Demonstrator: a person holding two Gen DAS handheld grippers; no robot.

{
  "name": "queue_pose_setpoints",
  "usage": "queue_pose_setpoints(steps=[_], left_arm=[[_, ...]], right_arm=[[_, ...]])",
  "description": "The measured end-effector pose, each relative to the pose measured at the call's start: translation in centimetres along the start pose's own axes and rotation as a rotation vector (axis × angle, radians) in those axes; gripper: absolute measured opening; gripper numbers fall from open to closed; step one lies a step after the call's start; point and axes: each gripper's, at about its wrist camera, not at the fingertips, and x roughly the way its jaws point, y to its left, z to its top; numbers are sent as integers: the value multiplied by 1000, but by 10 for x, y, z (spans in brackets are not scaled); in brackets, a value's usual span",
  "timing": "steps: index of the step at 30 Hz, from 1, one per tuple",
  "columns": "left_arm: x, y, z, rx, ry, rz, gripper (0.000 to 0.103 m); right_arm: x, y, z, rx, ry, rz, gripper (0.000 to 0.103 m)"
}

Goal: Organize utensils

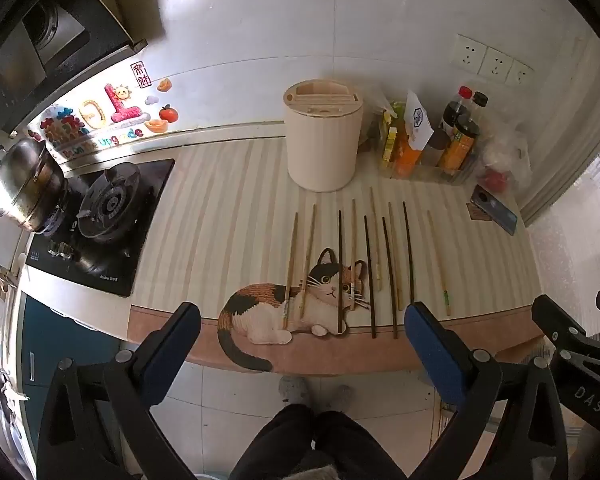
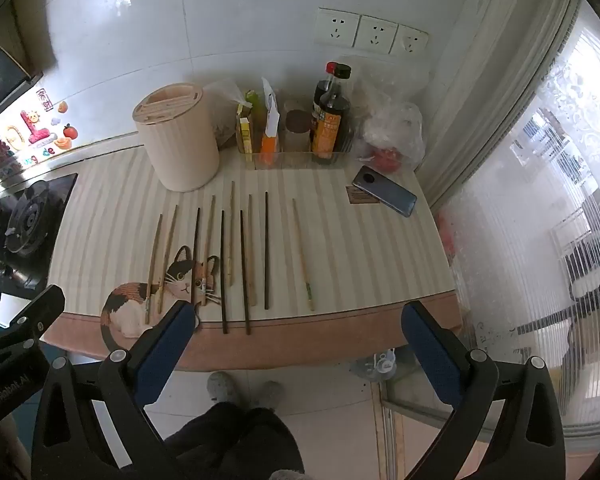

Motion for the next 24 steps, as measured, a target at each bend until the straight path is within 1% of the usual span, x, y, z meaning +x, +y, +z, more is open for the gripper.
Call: queue_pose_setpoints(steps=[7, 24], left_arm=[[0, 4, -1, -4, 1, 1, 103], [-4, -9, -2, 3, -5, 10, 103]], right_arm=[[0, 0, 0, -1, 0, 0, 103], [-5, -2, 0, -6, -6, 1, 103]])
